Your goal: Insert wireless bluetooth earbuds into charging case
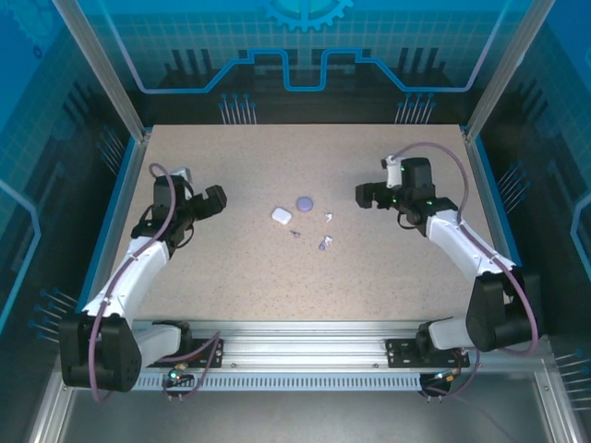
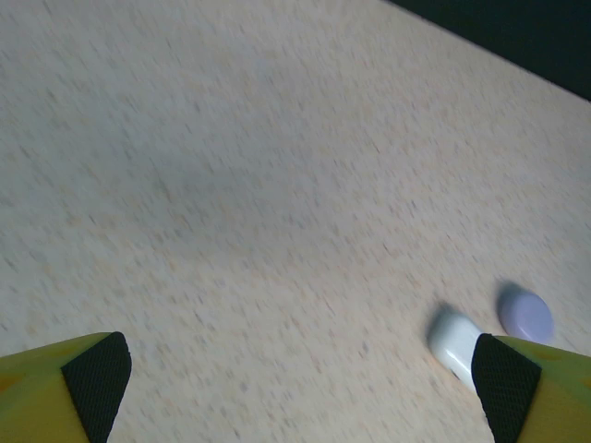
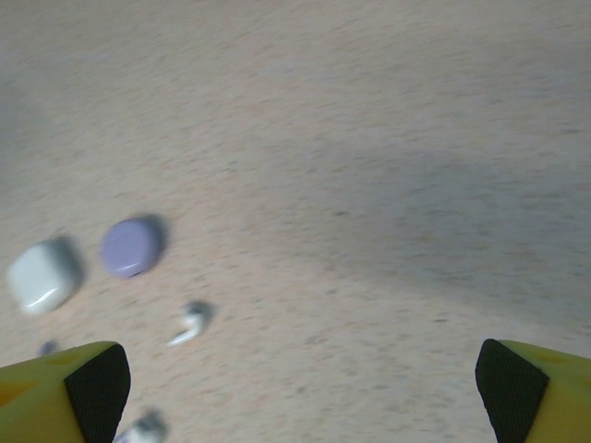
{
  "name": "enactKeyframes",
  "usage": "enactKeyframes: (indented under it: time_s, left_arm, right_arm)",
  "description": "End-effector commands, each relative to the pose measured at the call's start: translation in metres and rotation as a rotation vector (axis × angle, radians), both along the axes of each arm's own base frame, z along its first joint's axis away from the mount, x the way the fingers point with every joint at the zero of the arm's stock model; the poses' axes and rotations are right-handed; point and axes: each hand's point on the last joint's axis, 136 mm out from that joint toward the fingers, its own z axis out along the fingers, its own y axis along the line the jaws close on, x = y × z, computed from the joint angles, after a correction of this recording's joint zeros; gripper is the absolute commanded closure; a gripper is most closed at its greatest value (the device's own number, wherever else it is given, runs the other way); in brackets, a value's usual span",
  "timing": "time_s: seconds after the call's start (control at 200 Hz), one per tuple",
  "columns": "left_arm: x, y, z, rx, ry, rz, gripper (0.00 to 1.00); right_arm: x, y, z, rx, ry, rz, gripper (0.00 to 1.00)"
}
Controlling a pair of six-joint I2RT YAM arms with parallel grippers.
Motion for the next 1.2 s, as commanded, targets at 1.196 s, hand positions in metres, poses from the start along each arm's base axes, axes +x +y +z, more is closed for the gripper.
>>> enactKeyframes:
  time_s: [1.196]
  left_arm:
    - [-0.059, -0.028, -0.023, -0.169, 0.292, -0.089, 0.01]
  right_arm:
    - [-0.009, 0.236, -0.119, -0.436, 0.375, 0.678, 0.33]
